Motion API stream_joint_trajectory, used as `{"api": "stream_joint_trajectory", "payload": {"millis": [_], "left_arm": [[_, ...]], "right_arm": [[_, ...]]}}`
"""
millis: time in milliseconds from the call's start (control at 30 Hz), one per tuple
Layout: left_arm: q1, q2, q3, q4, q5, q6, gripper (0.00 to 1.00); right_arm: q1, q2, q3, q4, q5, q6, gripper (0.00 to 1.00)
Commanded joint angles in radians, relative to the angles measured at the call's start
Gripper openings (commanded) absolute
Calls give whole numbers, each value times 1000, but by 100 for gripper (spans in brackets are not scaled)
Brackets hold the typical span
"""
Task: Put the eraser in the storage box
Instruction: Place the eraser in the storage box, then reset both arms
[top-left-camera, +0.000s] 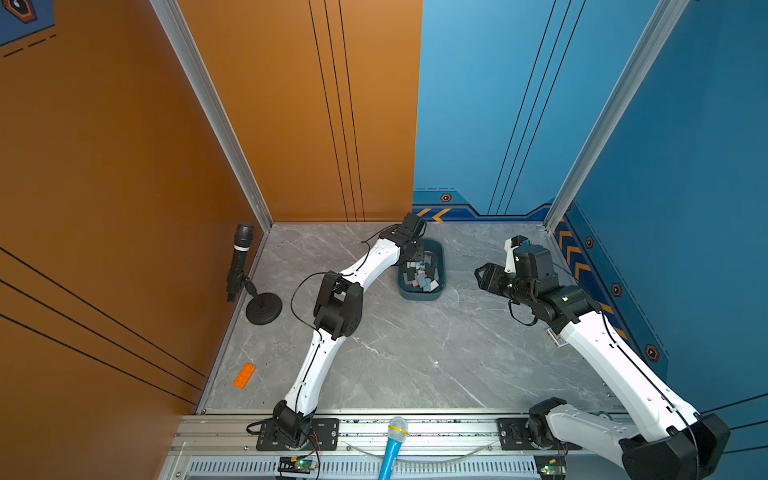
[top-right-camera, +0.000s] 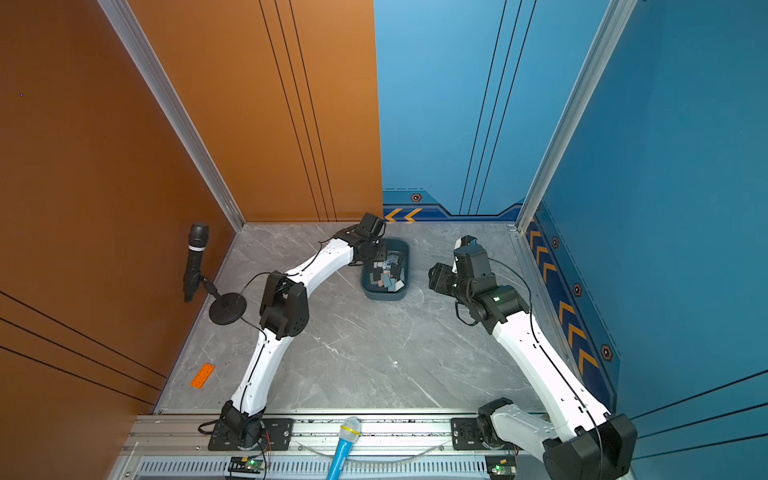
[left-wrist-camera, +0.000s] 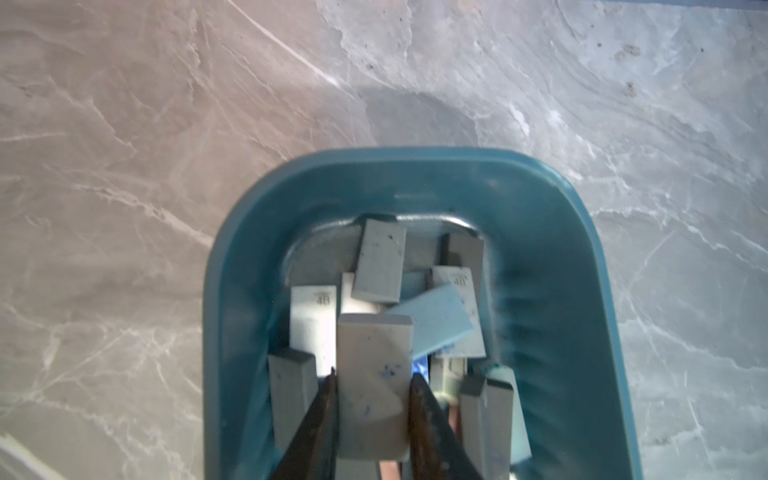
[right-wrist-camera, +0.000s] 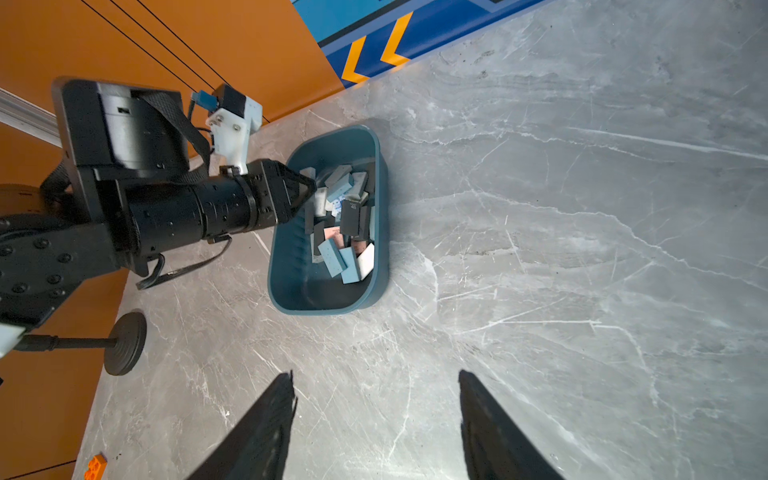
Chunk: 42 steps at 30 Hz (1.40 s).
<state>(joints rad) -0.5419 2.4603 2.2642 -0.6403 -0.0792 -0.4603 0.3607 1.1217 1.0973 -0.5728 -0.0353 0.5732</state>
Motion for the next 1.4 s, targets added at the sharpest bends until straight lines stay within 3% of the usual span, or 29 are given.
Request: {"api": "stream_joint_trajectory", "payload": {"millis": [0,400,567,700,867,1000,1133,1233,1367], "left_arm": [[3,31,54,-11,-25,9,31],[5,-10,26,-14,-45,9,42],[-2,-131,-33,-12,-72,25,42],[-25,-288,-125,4,-130,95,45],[-34,-586,-421,134,-157,170,58],[-24,-844,-702,256,-176,209,70],[-6,-1041,-918,306,-229,248,100],[14,-1167,-1086,361,-311,256,98],[61,-1313,-1311,487,-365,309,98]], "right_arm": [[-5,-26,-19,-41,-17,-13,64],[-8,-47,-42,-45,-15,-9,65],[-38,-82,-42,-67,13,-50,70],[-100,-129,-62,-67,57,-101,80],[-218,-183,-124,-11,81,-169,99],[-289,-205,-210,129,95,-281,100],[-320,-205,-348,325,146,-393,100],[-334,-186,-472,504,159,-465,100],[-362,-114,-588,725,115,-462,100]]}}
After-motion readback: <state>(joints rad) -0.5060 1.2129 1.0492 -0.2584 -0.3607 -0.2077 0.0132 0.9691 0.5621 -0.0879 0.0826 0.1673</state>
